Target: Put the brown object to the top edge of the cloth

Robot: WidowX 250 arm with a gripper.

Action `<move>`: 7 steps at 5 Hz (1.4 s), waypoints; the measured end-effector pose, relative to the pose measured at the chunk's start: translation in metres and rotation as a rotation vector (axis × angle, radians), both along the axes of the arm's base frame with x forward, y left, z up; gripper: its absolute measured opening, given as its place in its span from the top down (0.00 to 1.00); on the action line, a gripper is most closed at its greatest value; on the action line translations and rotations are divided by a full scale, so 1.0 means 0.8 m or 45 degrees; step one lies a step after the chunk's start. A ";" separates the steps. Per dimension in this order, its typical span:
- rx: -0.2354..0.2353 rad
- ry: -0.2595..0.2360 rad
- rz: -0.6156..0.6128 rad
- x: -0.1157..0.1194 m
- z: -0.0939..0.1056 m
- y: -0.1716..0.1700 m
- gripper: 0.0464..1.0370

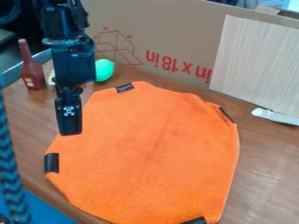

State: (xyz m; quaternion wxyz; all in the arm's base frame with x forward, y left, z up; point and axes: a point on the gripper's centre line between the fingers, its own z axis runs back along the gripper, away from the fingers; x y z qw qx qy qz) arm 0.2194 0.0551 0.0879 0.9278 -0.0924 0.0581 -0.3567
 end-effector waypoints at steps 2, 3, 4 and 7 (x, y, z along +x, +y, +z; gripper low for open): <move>-0.008 -0.027 0.067 0.000 -0.012 0.025 0.04; 0.004 -0.087 0.138 -0.008 -0.019 0.054 0.04; 0.083 -0.226 0.252 -0.012 -0.009 0.091 0.04; 0.154 -0.327 0.661 0.028 0.023 0.196 0.04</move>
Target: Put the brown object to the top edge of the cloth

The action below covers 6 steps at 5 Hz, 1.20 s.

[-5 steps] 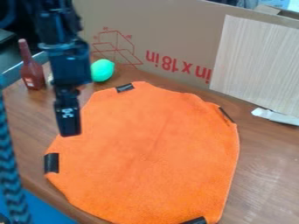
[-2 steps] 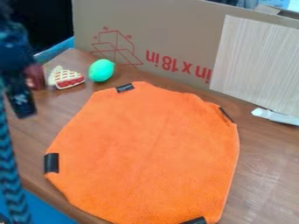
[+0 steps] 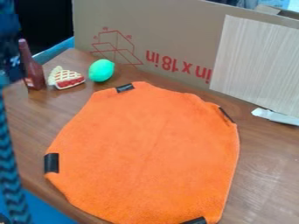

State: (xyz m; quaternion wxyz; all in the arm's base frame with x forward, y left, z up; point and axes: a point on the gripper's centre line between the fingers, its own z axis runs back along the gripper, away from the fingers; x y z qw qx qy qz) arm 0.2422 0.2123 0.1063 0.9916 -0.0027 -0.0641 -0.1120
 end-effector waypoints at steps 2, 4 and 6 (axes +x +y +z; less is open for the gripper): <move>-0.031 0.011 0.239 0.040 -0.010 0.075 0.04; 0.013 -0.028 0.306 0.050 -0.003 0.101 0.04; 0.035 -0.006 0.327 0.058 -0.017 0.110 0.04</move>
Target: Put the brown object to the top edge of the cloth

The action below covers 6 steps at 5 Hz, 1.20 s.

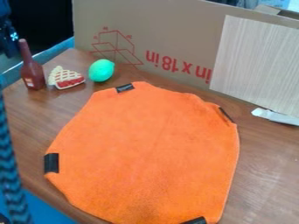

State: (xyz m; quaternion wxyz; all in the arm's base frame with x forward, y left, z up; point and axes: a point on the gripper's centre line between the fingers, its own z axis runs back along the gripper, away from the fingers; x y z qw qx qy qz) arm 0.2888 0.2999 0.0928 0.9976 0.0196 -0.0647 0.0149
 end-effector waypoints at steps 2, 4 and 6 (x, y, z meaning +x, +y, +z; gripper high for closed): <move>0.054 -0.058 -0.040 0.026 0.008 -0.007 0.04; 0.106 -0.159 -0.068 0.041 0.003 -0.002 0.04; 0.127 -0.153 -0.057 0.044 -0.007 0.002 0.04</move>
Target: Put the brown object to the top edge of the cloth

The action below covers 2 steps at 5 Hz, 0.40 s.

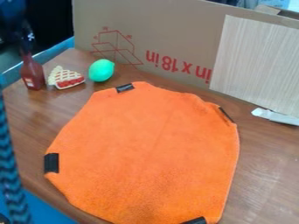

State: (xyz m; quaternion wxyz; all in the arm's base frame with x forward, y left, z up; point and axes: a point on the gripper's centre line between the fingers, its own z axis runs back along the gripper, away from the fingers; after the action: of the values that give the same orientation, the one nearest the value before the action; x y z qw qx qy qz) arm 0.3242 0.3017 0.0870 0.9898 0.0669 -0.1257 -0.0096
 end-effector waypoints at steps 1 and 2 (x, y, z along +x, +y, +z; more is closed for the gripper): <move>0.000 0.022 0.006 0.005 -0.011 0.000 0.09; 0.013 0.024 0.024 0.006 -0.017 0.003 0.38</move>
State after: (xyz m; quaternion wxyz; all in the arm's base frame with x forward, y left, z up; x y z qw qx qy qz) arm 0.3290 0.3040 0.0734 0.9906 0.0731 -0.1159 -0.0017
